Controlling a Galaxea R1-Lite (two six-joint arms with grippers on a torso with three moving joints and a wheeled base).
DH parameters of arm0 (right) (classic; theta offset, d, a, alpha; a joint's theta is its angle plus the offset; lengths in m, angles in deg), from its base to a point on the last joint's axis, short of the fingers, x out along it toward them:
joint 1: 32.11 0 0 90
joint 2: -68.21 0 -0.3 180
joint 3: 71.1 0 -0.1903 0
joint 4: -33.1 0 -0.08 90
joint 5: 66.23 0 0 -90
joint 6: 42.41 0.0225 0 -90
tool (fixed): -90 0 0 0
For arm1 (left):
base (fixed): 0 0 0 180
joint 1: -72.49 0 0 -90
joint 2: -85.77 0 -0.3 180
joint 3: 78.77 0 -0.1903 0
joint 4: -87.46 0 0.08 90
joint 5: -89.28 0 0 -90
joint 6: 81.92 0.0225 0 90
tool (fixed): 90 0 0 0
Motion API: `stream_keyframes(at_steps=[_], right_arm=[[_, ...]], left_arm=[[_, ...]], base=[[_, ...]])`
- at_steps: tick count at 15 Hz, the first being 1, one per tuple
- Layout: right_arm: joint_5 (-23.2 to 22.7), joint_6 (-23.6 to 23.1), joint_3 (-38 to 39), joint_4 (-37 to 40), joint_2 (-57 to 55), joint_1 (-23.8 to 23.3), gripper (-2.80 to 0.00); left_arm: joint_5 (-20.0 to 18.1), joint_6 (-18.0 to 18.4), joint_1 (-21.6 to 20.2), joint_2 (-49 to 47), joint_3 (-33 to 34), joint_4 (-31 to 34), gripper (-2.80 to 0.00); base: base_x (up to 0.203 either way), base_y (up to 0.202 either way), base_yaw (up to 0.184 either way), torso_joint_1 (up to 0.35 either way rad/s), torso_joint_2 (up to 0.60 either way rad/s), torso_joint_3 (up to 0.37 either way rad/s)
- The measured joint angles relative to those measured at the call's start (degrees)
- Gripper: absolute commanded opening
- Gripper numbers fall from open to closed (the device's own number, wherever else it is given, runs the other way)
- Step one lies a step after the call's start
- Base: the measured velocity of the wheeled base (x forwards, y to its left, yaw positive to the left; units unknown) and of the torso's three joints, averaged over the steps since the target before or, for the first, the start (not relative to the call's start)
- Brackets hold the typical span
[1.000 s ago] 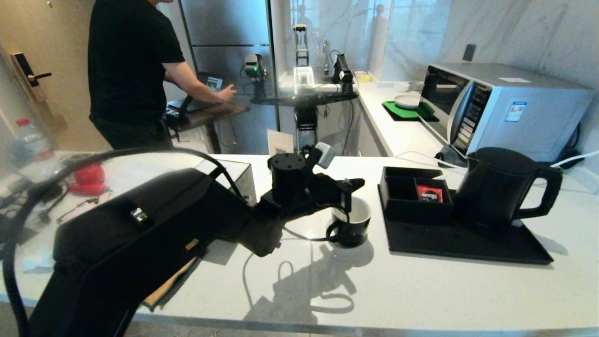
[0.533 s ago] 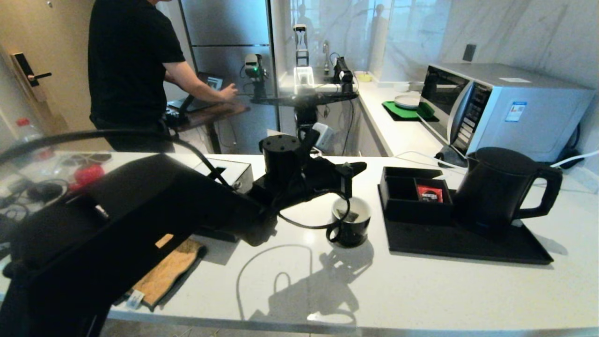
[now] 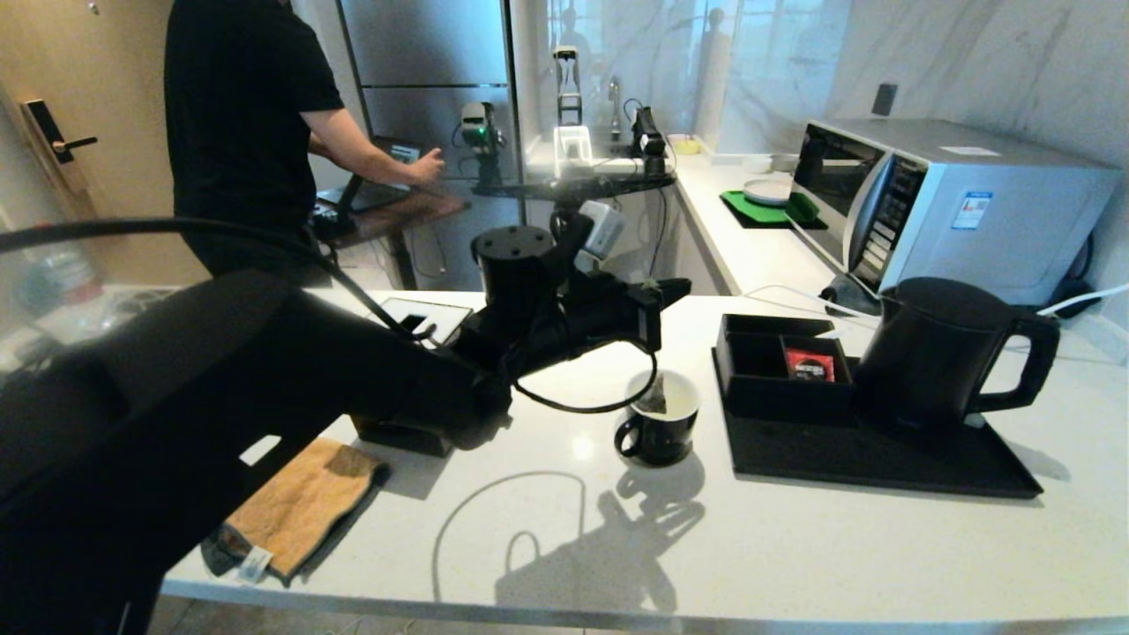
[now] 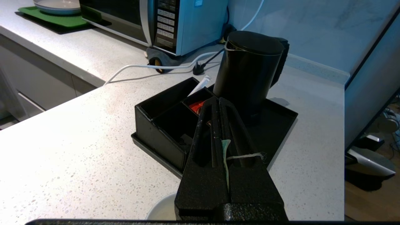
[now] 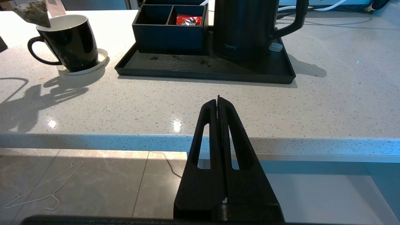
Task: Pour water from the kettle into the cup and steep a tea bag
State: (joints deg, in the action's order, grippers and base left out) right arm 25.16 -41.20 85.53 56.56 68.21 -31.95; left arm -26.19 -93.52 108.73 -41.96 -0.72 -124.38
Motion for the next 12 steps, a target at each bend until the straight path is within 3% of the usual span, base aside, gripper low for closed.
stream_keyframes(at_steps=[12], right_arm=[[0.0, 0.0, 0.0, 0.0, 0.0, 0.0, -2.8]], left_arm=[[0.0, 0.0, 0.0, -7.9, 0.2, -2.4, -2.8]], base=[[0.0, 0.0, 0.0, 0.0, 0.0, 0.0]])
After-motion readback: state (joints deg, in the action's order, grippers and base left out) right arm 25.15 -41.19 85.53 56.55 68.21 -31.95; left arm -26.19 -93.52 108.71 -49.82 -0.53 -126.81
